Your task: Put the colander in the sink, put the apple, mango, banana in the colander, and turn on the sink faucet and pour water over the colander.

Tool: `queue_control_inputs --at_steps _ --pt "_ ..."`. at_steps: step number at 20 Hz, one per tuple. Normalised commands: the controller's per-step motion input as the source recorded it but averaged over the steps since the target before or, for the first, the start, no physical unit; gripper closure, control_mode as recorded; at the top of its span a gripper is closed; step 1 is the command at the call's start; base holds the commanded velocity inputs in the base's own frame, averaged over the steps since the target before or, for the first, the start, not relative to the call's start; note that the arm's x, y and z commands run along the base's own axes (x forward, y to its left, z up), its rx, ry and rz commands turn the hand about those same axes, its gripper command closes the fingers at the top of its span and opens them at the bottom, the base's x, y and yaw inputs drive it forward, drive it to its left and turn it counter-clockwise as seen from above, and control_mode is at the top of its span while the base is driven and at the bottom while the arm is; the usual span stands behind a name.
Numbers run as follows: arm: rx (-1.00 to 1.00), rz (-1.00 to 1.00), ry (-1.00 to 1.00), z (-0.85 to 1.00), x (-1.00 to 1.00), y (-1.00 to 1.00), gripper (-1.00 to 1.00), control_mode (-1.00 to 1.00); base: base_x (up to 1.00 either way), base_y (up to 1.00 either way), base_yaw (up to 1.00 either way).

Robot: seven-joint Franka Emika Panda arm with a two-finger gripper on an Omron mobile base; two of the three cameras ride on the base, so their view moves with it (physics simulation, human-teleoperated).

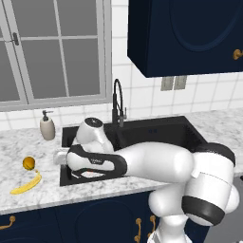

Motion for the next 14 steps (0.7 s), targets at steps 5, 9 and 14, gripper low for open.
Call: queue_control_inputs --at_steps 5,9,14 --pt "0.11 -0.13 0.07 0.07 0.00 0.59 -1.00 -1.00 0.00 0.00 0.00" --pt "0.00 -0.10 0.18 0.03 0.00 0.60 -1.00 -1.00 0.00 0.00 0.00" --pt "-0.05 -0.06 0.25 0.15 0.00 0.52 -1.00 -1.00 0.00 0.00 0.00"
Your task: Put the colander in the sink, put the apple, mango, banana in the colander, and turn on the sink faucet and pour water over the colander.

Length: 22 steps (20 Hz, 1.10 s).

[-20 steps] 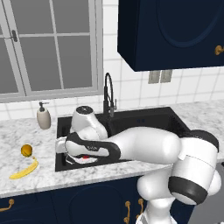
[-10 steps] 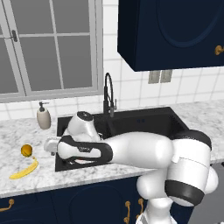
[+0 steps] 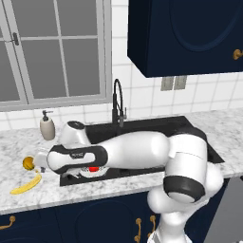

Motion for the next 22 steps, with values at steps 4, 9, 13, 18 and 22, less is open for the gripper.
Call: queue_control_inputs --at_steps 4,9,13,18,22 --pt "-0.21 -0.09 0.21 -0.15 0.08 0.40 -1.00 -1.00 0.00 0.00 0.00" --pt "-0.30 -0.10 0.05 -0.21 0.20 0.24 -1.00 -1.00 0.00 0.00 0.00" --pt "-0.17 -0.13 0.00 -0.01 0.31 0.21 -1.00 -1.00 0.00 0.00 0.00" --pt "-0.02 -0.05 0.00 -0.02 0.35 0.29 -1.00 -1.00 0.00 0.00 0.00" --pt "0.00 0.00 0.00 0.01 0.27 0.33 -1.00 -1.00 0.00 0.00 0.00"
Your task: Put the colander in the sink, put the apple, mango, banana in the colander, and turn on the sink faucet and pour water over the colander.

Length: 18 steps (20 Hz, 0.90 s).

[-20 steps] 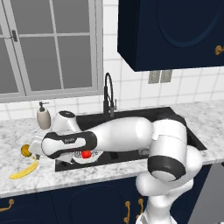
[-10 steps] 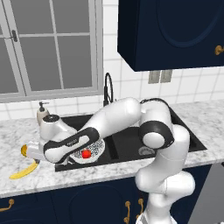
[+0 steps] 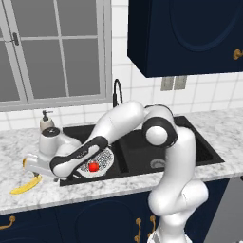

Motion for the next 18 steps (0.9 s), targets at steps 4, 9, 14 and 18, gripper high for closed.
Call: queue_control_inputs --at_steps 4,9,14,18 --pt "0.00 0.00 0.01 0.08 0.29 0.37 -1.00 -1.00 0.00 0.00 0.00" --pt "0.00 0.00 0.02 -0.07 0.25 0.26 -1.00 -1.00 0.00 0.00 0.00" --pt "0.00 0.00 0.02 -0.25 0.15 0.16 -1.00 -1.00 0.00 0.00 0.00" --pt "0.00 0.00 0.03 -0.26 0.08 0.11 -1.00 -1.00 0.00 0.00 0.00"
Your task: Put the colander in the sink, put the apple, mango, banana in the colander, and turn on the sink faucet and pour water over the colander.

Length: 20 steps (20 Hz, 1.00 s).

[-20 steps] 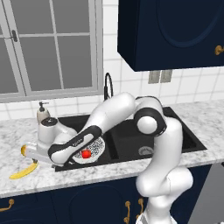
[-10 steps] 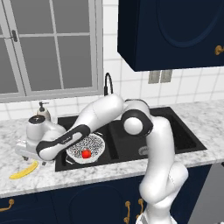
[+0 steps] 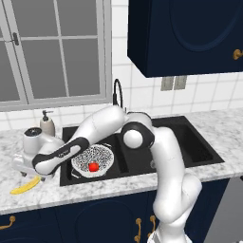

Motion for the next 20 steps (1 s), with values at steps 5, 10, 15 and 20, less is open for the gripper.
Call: queue_control_inputs --at_steps 5,10,15,20 --pt "0.00 -0.01 0.03 -0.28 -0.11 0.00 -1.00 -1.00 0.00 0.00 0.00" --pt "0.00 -0.02 0.00 -0.29 -0.01 0.00 -1.00 -1.00 0.00 0.00 0.00" --pt "-0.05 0.00 0.00 -0.21 0.00 -0.10 1.00 -1.00 0.00 0.00 0.00" --pt "-0.15 -0.04 0.00 -0.11 -0.07 -0.47 1.00 -1.00 0.00 0.00 0.00"
